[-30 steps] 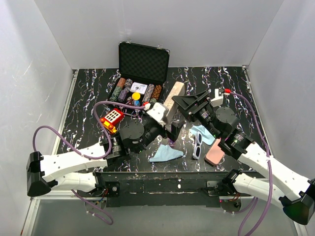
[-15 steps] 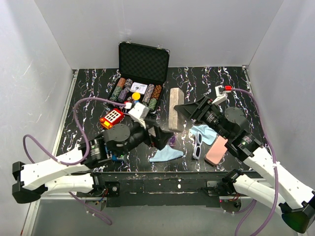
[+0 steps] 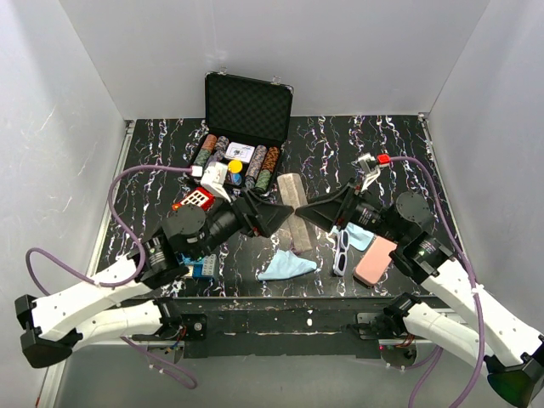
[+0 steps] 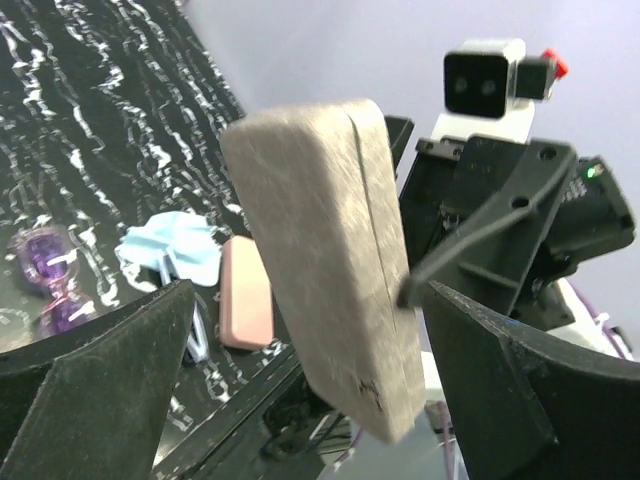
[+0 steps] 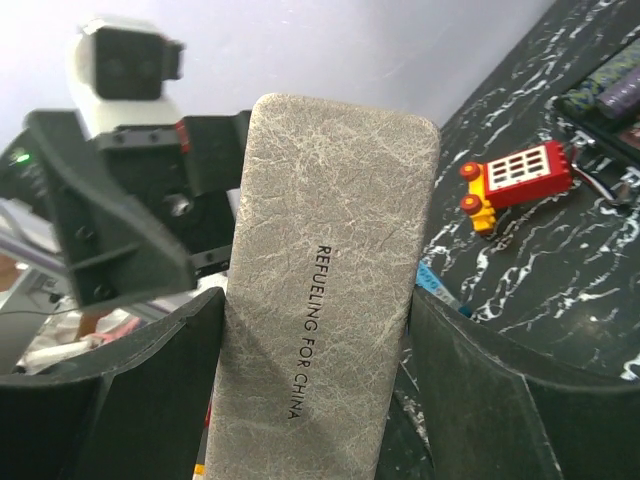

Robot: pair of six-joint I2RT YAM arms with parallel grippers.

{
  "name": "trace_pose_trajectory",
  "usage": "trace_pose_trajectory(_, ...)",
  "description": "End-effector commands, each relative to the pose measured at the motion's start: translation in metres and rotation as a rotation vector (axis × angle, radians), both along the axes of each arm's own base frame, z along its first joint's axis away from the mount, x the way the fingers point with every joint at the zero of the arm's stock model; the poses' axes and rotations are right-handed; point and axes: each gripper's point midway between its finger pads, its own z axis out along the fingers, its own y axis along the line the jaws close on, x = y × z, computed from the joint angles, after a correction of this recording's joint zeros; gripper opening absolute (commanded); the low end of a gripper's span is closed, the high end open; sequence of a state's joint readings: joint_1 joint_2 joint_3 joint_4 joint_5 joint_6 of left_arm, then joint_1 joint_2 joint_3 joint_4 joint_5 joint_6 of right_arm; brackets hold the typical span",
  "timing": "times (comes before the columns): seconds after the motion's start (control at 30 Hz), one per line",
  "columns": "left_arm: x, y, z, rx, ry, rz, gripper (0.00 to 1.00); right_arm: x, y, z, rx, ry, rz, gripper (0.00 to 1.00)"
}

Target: Organize the sunglasses

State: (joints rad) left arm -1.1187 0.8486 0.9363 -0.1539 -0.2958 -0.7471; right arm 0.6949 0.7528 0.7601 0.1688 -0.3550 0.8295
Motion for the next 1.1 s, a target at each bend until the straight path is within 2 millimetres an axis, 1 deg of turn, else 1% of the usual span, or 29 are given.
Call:
trace_pose_trajectory(0.0,0.005,-0.015,0.034,-0.221,0.003,-0.127,0.98,-0.019,0.000,0.052,0.178,-0.103,0.092,0.01)
trace_pose_trajectory(0.17,-0.001,-0.027,0.037,-0.353,-0.002,-0.309,0.98,-0.024,0.001,0.065,0.249,-0.097,0.127,0.01)
trace_pose_trajectory(0.27,-0.010,-0.033,0.039,-0.388,-0.032,-0.405,0.98,-0.023,-0.001,0.072,0.286,-0.091,0.119,0.01)
trace_pose_trajectory(0.4,-0.025,-0.032,0.045,-0.406,-0.088,-0.481,0.98,-0.019,-0.006,0.080,0.307,-0.097,0.079,0.01)
trace_pose_trajectory(0.47,-0.028,-0.028,0.048,-0.413,-0.106,-0.485,0.98,-0.020,-0.005,0.083,0.302,-0.108,0.091,0.01)
trace_pose_trajectory(0.57,-0.026,-0.026,0.045,-0.407,-0.095,-0.460,0.98,-0.026,-0.003,0.086,0.309,-0.106,0.133,0.01)
trace_pose_trajectory(0.7,-0.032,-0.019,0.051,-0.422,-0.129,-0.464,0.98,-0.027,-0.001,0.084,0.315,-0.089,0.153,0.01)
trace_pose_trajectory(0.8,-0.033,-0.015,0.056,-0.426,-0.153,-0.452,0.98,-0.027,0.000,0.085,0.321,-0.078,0.158,0.01)
trace_pose_trajectory(0.93,-0.030,-0.019,0.055,-0.399,-0.133,-0.451,0.98,-0.026,0.003,0.088,0.322,-0.079,0.173,0.01)
trace_pose_trajectory(1.07,-0.029,-0.026,0.054,-0.377,-0.114,-0.473,0.98,-0.026,0.007,0.086,0.313,-0.069,0.194,0.01)
